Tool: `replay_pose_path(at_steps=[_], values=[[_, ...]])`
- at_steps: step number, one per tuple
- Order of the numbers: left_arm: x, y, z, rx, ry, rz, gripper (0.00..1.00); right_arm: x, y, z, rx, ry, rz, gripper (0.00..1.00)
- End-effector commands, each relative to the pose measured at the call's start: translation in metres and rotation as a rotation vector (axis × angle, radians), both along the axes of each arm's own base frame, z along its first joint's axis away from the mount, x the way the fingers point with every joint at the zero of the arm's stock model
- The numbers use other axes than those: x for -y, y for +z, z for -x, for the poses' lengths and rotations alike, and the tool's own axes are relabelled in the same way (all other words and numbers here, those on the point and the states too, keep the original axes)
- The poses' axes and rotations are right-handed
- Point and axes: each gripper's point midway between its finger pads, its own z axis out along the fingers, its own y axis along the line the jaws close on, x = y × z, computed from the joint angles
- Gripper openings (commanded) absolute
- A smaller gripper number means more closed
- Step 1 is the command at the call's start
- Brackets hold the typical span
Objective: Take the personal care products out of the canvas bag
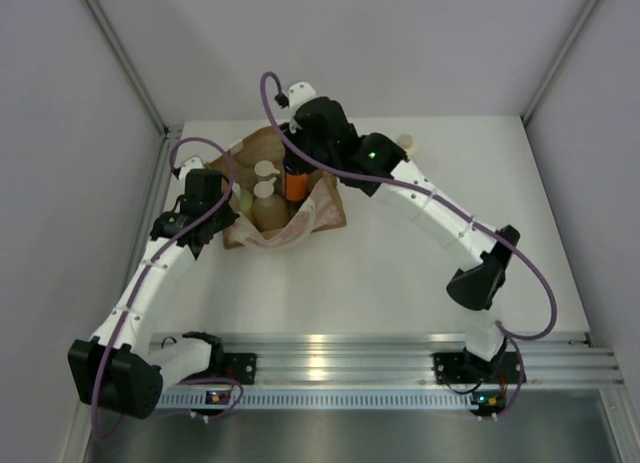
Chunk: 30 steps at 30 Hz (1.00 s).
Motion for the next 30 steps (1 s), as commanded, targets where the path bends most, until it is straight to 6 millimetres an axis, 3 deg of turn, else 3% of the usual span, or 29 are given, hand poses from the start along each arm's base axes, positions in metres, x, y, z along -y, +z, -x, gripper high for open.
replay_pose_path(at_steps=[1, 3, 5, 6, 10, 14, 17, 19, 20, 21, 24, 30], values=[[-0.001, -0.023, 0.017, -0.104, -0.021, -0.021, 0.00, 0.037, 0.134, 0.016, 0.233, -0.014, -0.247, 0.00], [-0.002, -0.023, 0.017, -0.106, -0.020, -0.023, 0.00, 0.066, 0.161, 0.021, 0.276, -0.055, -0.283, 0.00], [-0.002, -0.024, 0.017, -0.107, -0.020, -0.025, 0.00, 0.091, 0.175, 0.020, 0.288, -0.108, -0.316, 0.00], [-0.002, -0.023, 0.017, -0.104, -0.021, -0.024, 0.00, 0.116, 0.186, 0.020, 0.307, -0.148, -0.333, 0.00], [-0.002, -0.021, 0.016, -0.100, -0.023, -0.027, 0.00, 0.184, 0.189, 0.011, 0.335, -0.303, -0.315, 0.00], [-0.003, -0.021, 0.016, -0.099, -0.026, -0.031, 0.00, 0.243, 0.157, -0.008, 0.322, -0.466, -0.214, 0.00], [-0.002, -0.019, 0.016, -0.093, -0.028, -0.030, 0.00, 0.284, 0.105, -0.037, 0.264, -0.616, -0.069, 0.00], [-0.002, -0.019, 0.016, -0.092, -0.029, -0.031, 0.00, 0.313, 0.094, -0.053, 0.270, -0.711, -0.048, 0.00], [-0.002, -0.018, 0.016, -0.089, -0.029, -0.030, 0.00, 0.321, 0.073, -0.060, 0.247, -0.742, -0.039, 0.00], [-0.002, -0.018, 0.017, -0.091, -0.031, -0.030, 0.00, 0.339, 0.068, -0.068, 0.253, -0.785, -0.058, 0.00], [-0.001, -0.018, 0.017, -0.091, -0.036, -0.023, 0.00, 0.364, 0.044, -0.093, 0.290, -0.853, -0.145, 0.00], [0.002, -0.022, 0.015, -0.107, -0.048, -0.018, 0.00, 0.369, 0.005, -0.138, 0.370, -0.840, -0.165, 0.00]])
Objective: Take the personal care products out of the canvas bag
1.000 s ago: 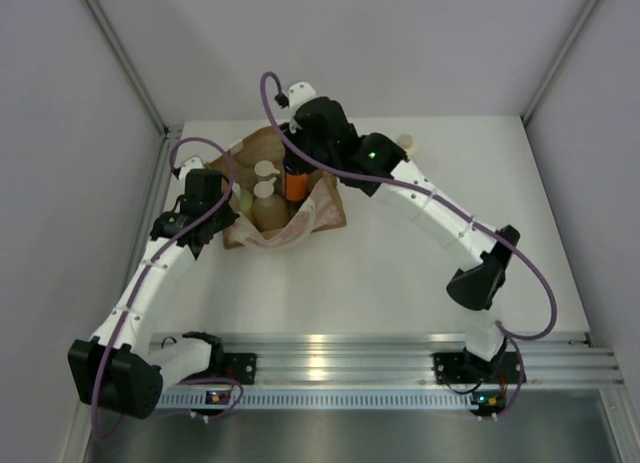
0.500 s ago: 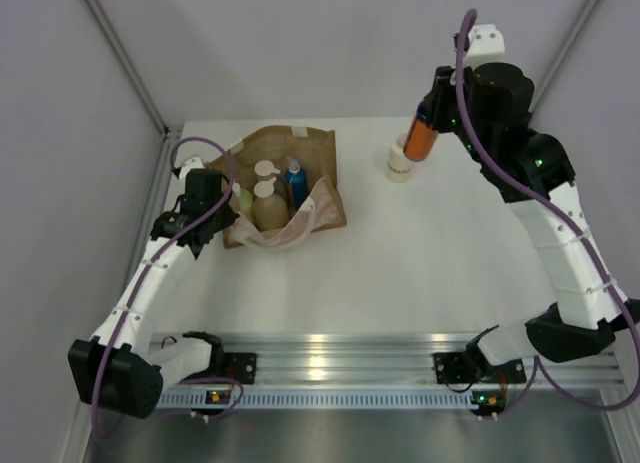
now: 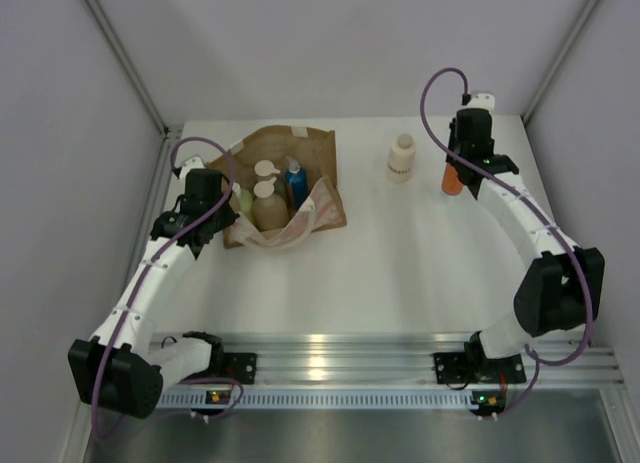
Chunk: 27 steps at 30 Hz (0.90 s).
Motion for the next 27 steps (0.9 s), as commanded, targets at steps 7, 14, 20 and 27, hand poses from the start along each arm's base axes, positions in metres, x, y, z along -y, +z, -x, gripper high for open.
replay_pose_path(at_steps=[7, 14, 20, 27], values=[[0.001, -0.021, 0.015, -0.104, -0.044, -0.024, 0.00, -0.002, 0.044, -0.079, 0.367, 0.028, -0.059, 0.00], [0.000, -0.019, 0.015, -0.099, -0.046, -0.031, 0.00, -0.001, -0.008, -0.090, 0.281, 0.031, -0.100, 0.00], [-0.001, -0.014, 0.014, -0.086, -0.048, -0.035, 0.00, -0.002, -0.039, -0.097, 0.176, 0.059, -0.131, 0.10], [0.000, -0.014, 0.015, -0.086, -0.052, -0.029, 0.00, -0.006, -0.047, -0.089, 0.130, 0.079, -0.147, 0.48]])
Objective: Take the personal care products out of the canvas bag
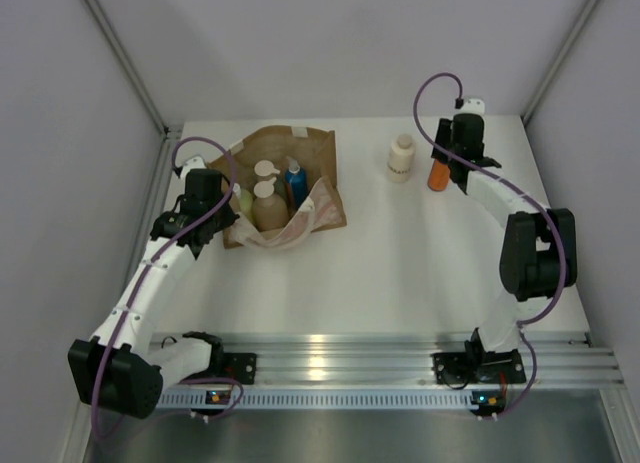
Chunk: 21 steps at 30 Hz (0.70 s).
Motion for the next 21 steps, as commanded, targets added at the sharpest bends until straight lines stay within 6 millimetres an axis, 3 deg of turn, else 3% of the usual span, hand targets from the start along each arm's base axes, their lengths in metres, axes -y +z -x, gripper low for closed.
replay_pose_path(at_steps=[1, 4, 7, 12, 13, 16, 17, 19, 20, 21], values=[[0.001, -0.015, 0.014, -0.085, -0.032, -0.013, 0.00, -0.004, 0.033, -0.009, 0.082, 0.029, -0.036, 0.54], [0.001, -0.015, 0.015, -0.086, -0.033, -0.013, 0.00, -0.006, 0.042, -0.006, 0.094, 0.044, -0.028, 0.62], [0.001, -0.016, 0.015, -0.087, -0.035, -0.014, 0.00, -0.006, 0.054, -0.002, 0.103, 0.050, -0.024, 0.76], [0.002, -0.014, 0.014, -0.081, -0.036, -0.011, 0.00, -0.020, 0.116, 0.009, 0.191, 0.083, -0.041, 0.81], [0.002, -0.014, 0.014, -0.081, -0.036, -0.011, 0.00, -0.026, 0.140, 0.014, 0.235, 0.092, -0.055, 0.84], [0.001, -0.015, 0.014, -0.082, -0.029, -0.011, 0.00, -0.065, 0.174, 0.035, 0.283, 0.168, -0.111, 0.88], [0.001, -0.014, 0.014, -0.080, -0.027, -0.009, 0.00, -0.094, 0.178, 0.045, 0.286, 0.227, -0.133, 0.88], [0.001, -0.015, 0.014, -0.081, -0.020, -0.006, 0.00, -0.128, 0.190, 0.060, 0.300, 0.282, -0.168, 0.88], [0.001, -0.015, 0.014, -0.083, -0.020, -0.004, 0.00, -0.164, 0.189, 0.075, 0.278, 0.350, -0.180, 0.88], [0.002, -0.014, 0.013, -0.080, -0.018, -0.002, 0.00, -0.180, 0.191, 0.081, 0.271, 0.368, -0.208, 0.87]])
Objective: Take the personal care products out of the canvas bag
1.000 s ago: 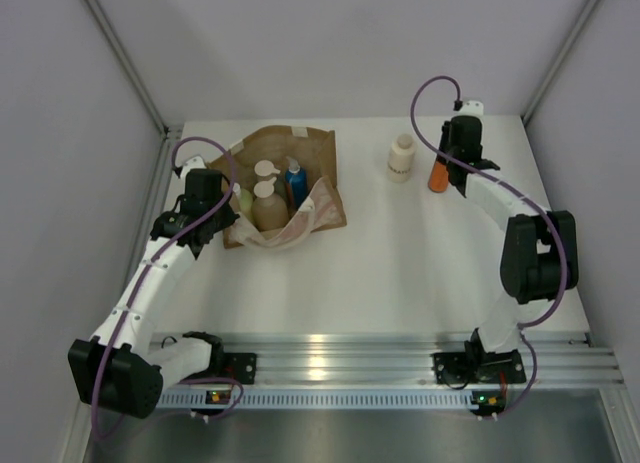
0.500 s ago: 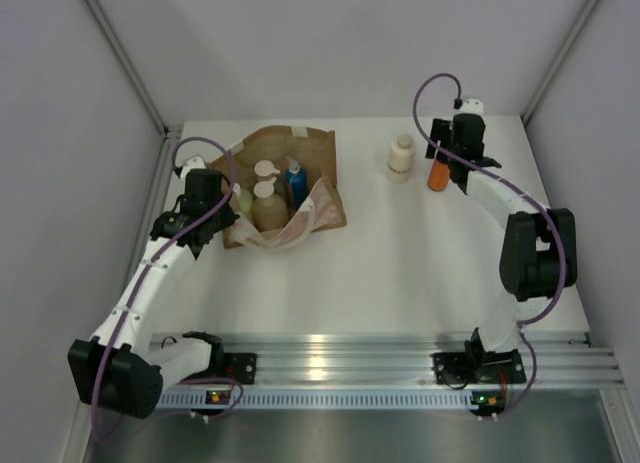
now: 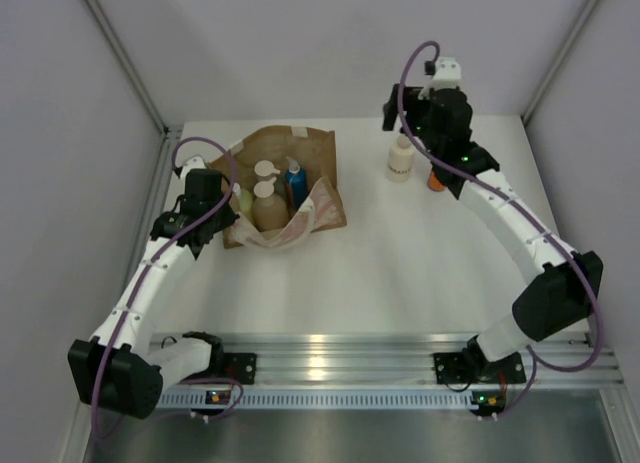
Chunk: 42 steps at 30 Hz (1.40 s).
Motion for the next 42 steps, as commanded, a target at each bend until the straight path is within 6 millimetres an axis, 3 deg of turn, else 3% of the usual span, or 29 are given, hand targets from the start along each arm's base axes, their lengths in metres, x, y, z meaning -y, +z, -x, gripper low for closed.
replay_pose_path(at_steps=[1, 2, 4, 5, 8, 12, 15, 21, 28, 36, 42], values=[[0.002, -0.015, 0.013, -0.083, -0.020, 0.000, 0.00, -0.080, 0.026, 0.037, -0.013, 0.157, -0.090, 0.84], [0.002, -0.015, 0.013, -0.083, -0.020, 0.000, 0.00, -0.110, 0.021, 0.051, -0.052, 0.221, -0.113, 0.83], [0.004, -0.014, 0.012, -0.085, -0.024, 0.003, 0.00, -0.145, 0.024, 0.056, -0.075, 0.278, -0.122, 0.75], [0.004, -0.014, 0.012, -0.082, -0.026, 0.005, 0.00, -0.172, 0.024, 0.070, -0.088, 0.348, -0.115, 0.72], [0.005, -0.016, 0.013, -0.091, -0.033, 0.005, 0.00, -0.221, 0.022, 0.083, -0.096, 0.450, -0.060, 0.56], [0.007, -0.019, 0.014, -0.098, -0.042, 0.006, 0.00, -0.267, 0.003, 0.074, -0.138, 0.512, 0.035, 0.49], [0.009, -0.018, 0.015, -0.096, -0.047, 0.005, 0.00, -0.284, -0.015, 0.069, -0.172, 0.527, 0.095, 0.46], [0.010, -0.019, 0.015, -0.094, -0.050, 0.004, 0.00, -0.283, -0.066, 0.047, -0.253, 0.479, 0.163, 0.46], [0.009, -0.021, 0.018, -0.100, -0.049, -0.001, 0.00, -0.271, -0.094, 0.035, -0.297, 0.429, 0.216, 0.46], [0.007, -0.022, 0.018, -0.098, -0.046, -0.006, 0.00, -0.275, -0.139, 0.035, -0.381, 0.469, 0.273, 0.47], [0.007, -0.022, 0.018, -0.101, -0.048, -0.012, 0.00, -0.276, -0.160, 0.028, -0.401, 0.462, 0.305, 0.50]])
